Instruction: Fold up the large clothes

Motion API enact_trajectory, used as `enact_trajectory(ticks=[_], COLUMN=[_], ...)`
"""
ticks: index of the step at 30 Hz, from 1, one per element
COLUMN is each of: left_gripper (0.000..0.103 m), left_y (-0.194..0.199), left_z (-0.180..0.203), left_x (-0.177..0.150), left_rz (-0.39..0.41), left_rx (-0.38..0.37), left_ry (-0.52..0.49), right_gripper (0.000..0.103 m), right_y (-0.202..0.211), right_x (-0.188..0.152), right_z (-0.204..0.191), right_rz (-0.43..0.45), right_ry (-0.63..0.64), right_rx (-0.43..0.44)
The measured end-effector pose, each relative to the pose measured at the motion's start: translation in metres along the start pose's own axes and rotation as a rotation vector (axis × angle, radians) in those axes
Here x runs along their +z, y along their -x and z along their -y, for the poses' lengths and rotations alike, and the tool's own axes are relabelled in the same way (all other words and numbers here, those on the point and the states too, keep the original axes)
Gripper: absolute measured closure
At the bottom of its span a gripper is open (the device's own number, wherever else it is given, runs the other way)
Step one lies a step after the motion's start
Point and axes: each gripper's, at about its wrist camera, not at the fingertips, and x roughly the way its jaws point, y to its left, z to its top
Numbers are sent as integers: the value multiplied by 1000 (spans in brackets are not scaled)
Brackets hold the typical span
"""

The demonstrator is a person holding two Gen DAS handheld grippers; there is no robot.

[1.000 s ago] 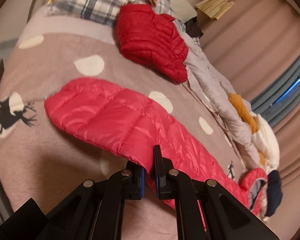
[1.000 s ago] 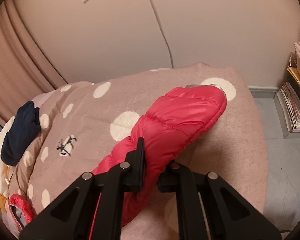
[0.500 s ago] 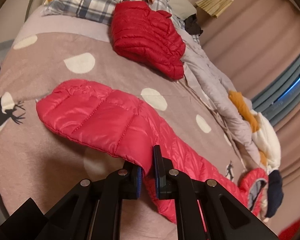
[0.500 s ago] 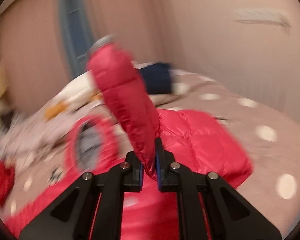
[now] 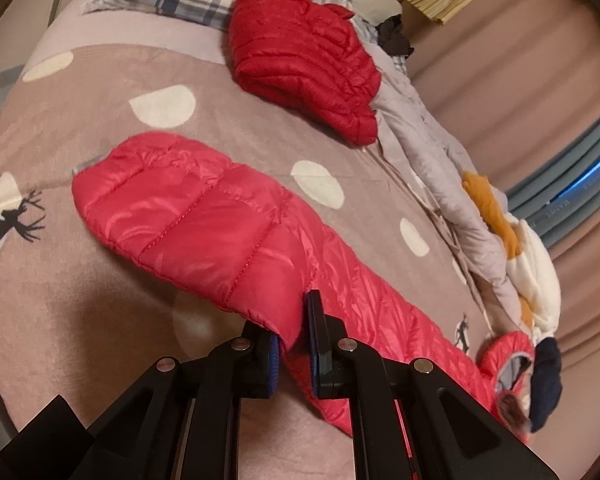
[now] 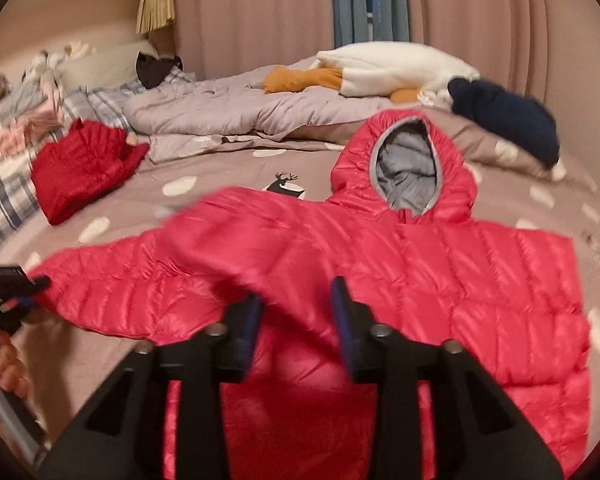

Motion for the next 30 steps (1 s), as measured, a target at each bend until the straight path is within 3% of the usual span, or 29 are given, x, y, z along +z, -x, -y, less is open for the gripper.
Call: enact_trajectory(ticks=[2, 10, 15, 21, 25, 30], left_gripper=[96, 96, 96, 96, 96, 96], left_y=[0, 4, 2, -2, -3, -3], left_z=[-1, 6, 7, 7, 10, 12], left_x=[0, -4, -2, -3, -5, -8], left_rz=[-3, 22, 23, 13, 10, 16], left_rx=[-4, 26, 38, 43, 54, 59], left_ry=[12, -12, -18, 0, -5, -17], right_gripper=[37, 28, 28, 28, 27, 20], right_y=[7, 28, 17, 3, -19, -40], right_x=[-4, 12, 15, -1, -29, -37], right_z=[3, 35, 86, 159, 185, 183], right_rz=[23, 119, 79, -61, -199, -170], right_ry=[-19, -105, -187, -375, -436, -368], right_rx=[-7, -121, -310, -513, -533, -591])
